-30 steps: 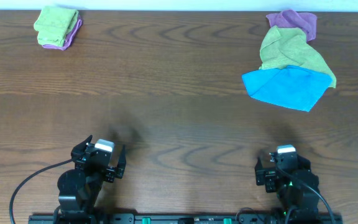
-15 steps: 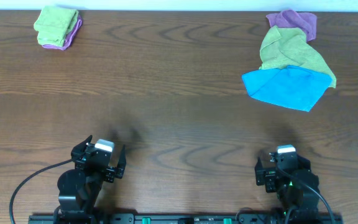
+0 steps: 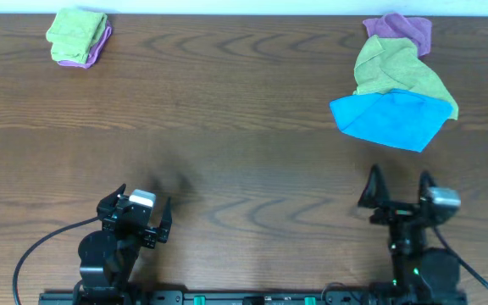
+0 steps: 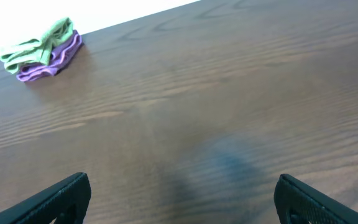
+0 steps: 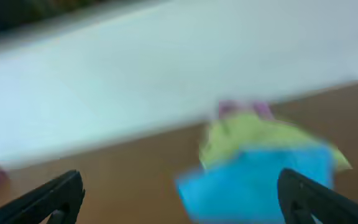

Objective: Fold the cloth
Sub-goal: 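Reach the right gripper to the blue cloth in the right pile, then close the right gripper on the blue cloth's edge, then lift the blue cloth and carry it left toward table center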

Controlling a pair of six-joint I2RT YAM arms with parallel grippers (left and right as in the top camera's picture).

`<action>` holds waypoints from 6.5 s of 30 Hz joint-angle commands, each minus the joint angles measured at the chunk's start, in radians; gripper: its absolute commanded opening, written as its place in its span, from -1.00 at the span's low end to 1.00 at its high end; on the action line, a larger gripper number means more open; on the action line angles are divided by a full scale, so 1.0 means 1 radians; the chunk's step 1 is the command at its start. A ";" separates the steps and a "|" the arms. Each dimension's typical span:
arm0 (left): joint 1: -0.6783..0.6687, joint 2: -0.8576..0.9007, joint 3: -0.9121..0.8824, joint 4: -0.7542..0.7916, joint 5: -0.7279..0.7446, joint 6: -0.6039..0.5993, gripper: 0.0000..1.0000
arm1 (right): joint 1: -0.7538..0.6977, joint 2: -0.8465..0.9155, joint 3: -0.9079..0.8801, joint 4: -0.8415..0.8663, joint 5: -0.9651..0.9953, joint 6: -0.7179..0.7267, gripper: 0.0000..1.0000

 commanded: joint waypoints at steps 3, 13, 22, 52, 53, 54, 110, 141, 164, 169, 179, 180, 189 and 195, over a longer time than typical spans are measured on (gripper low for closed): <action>-0.005 -0.007 -0.020 -0.002 0.018 0.003 0.91 | 0.002 0.054 0.006 0.147 0.113 0.100 0.99; -0.005 -0.007 -0.020 -0.002 0.018 0.003 0.91 | -0.109 0.830 0.222 0.326 0.028 0.174 0.99; -0.005 -0.007 -0.020 -0.002 0.018 0.003 0.91 | -0.194 1.441 0.762 -0.013 -0.092 0.174 0.98; -0.005 -0.007 -0.020 -0.002 0.018 0.003 0.91 | -0.325 1.866 1.047 -0.308 -0.322 0.542 0.72; -0.005 -0.007 -0.020 -0.002 0.018 0.003 0.91 | -0.329 1.873 1.047 -0.292 -0.322 0.544 0.71; -0.005 -0.007 -0.020 -0.002 0.018 0.003 0.91 | -0.335 1.881 1.047 -0.272 -0.321 0.550 0.71; -0.005 -0.007 -0.020 -0.002 0.018 0.003 0.91 | -0.340 1.978 1.114 0.062 -0.730 0.671 -0.97; -0.005 -0.007 -0.020 -0.002 0.018 0.003 0.91 | 0.225 1.976 1.666 -0.728 -0.626 -0.032 -0.96; -0.005 -0.007 -0.020 -0.002 0.018 0.003 0.91 | 0.570 1.977 1.759 -1.392 -0.177 -0.233 0.65; -0.005 -0.007 -0.020 -0.002 0.018 0.003 0.91 | 0.568 1.981 1.737 -1.246 -0.021 -0.244 0.80; -0.005 -0.007 -0.020 -0.002 0.018 0.003 0.91 | 0.536 2.149 1.695 -1.023 -0.022 -0.309 0.58; -0.005 -0.007 -0.020 -0.002 0.018 0.003 0.91 | 0.528 2.166 1.694 -1.022 -0.022 -0.309 0.55; -0.005 -0.007 -0.020 -0.002 0.018 0.003 0.91 | 0.463 2.256 1.694 -0.917 -0.038 -0.312 0.52; -0.005 -0.007 -0.020 -0.002 0.018 0.003 0.91 | 0.465 2.293 1.694 -0.846 -0.038 -0.320 0.27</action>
